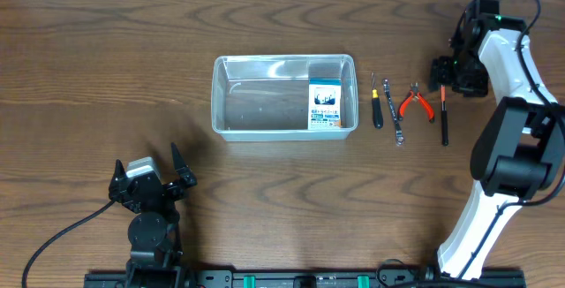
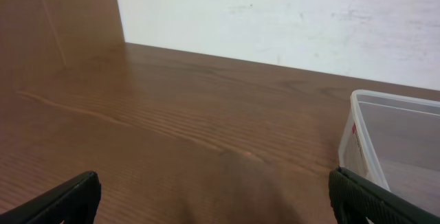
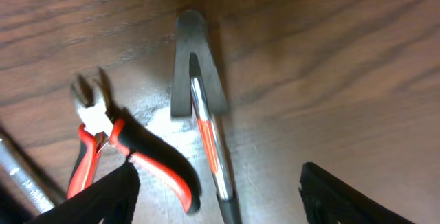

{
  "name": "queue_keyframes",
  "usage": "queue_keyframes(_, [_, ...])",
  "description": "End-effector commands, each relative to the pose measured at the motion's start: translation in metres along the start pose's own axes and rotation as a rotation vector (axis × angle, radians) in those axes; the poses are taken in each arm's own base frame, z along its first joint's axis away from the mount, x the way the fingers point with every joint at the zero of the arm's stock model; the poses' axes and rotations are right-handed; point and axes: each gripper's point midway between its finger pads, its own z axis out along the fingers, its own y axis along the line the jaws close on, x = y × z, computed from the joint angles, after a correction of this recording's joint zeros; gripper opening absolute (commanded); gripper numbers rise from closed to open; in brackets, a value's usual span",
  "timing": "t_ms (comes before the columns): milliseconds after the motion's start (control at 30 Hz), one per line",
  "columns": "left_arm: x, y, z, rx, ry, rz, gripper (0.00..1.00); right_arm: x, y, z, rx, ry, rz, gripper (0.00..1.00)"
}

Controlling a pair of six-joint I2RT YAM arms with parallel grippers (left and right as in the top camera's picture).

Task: Pack container
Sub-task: 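Move the right gripper to the red-handled hammer and grasp it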

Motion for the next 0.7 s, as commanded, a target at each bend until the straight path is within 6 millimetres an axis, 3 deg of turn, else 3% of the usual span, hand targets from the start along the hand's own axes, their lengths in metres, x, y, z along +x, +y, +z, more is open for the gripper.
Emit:
queue_keyframes(0, [0.016,0.004,0.001,-0.021,0.043,0.020,0.98,0.002,0.002,0.015,-0.016,0.027,-0.015,0.73])
queue_keyframes(233, [0.016,0.004,0.001,-0.021,0.043,0.020,0.98,0.002,0.004,0.034,-0.014,0.050,-0.016,0.65])
queue_keyframes(367, [0.016,0.004,0.001,-0.021,0.043,0.020,0.98,0.004,0.004,0.042,-0.013,0.066,-0.011,0.45])
queue_keyframes(567, [0.016,0.004,0.001,-0.021,0.043,0.020,0.98,0.002,0.004,0.044,-0.013,0.060,0.003,0.35])
queue_keyframes(667, [0.016,0.004,0.001,-0.021,0.043,0.020,0.98,0.001,0.004,0.044,-0.013,0.057,0.004,0.16])
